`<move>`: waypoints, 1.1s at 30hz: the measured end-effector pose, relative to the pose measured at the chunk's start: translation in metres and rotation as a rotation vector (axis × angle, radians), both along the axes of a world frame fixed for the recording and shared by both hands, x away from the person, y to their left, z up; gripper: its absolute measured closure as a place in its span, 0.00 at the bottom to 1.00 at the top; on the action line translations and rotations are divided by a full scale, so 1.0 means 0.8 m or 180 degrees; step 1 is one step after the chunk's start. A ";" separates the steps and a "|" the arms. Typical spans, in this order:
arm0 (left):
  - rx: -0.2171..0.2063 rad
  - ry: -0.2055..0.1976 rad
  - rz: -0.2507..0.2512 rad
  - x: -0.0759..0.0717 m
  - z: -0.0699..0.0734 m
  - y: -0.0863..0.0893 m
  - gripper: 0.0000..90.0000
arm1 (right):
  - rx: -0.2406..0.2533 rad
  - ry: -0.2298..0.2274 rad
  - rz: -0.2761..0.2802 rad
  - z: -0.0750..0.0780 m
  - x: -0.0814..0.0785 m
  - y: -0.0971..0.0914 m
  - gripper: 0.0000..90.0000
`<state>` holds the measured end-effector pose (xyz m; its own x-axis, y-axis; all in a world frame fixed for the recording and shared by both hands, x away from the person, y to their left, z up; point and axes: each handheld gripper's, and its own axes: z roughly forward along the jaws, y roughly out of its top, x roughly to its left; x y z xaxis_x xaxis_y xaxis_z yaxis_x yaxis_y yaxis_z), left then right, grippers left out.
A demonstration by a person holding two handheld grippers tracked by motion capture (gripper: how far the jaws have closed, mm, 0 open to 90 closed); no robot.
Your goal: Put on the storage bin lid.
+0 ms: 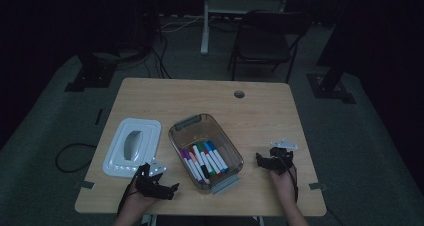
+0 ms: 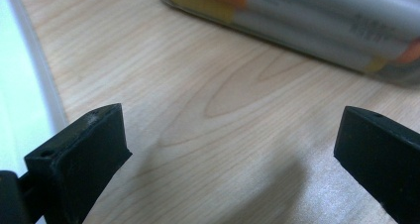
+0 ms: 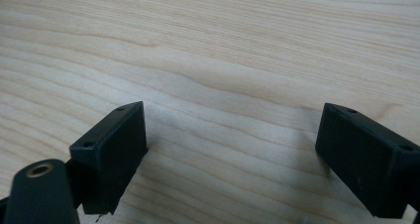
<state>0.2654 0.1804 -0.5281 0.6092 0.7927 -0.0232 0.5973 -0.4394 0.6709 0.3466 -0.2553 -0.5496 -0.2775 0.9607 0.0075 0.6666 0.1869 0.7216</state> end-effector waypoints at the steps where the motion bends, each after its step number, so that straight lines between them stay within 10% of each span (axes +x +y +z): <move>1: -0.0023 -0.0005 0.0010 0.000 0.002 0.002 0.01 | -0.0001 0.0000 0.0022 0.000 0.000 0.000 0.13; 21: -0.0086 -0.0305 0.0300 -0.007 0.044 0.060 0.01 | -0.0004 -0.0001 0.0162 0.000 0.000 0.001 0.13; 33: -0.0088 -0.0497 0.0762 0.025 0.063 0.116 0.06 | 0.0107 -0.0080 0.0554 0.006 -0.005 0.021 0.13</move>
<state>0.2857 0.2732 -0.4776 0.4028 0.9147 0.0325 0.5704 -0.2786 0.7726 0.3428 -0.2383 -0.5449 -0.4400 0.8975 0.0298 0.6078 0.2733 0.7456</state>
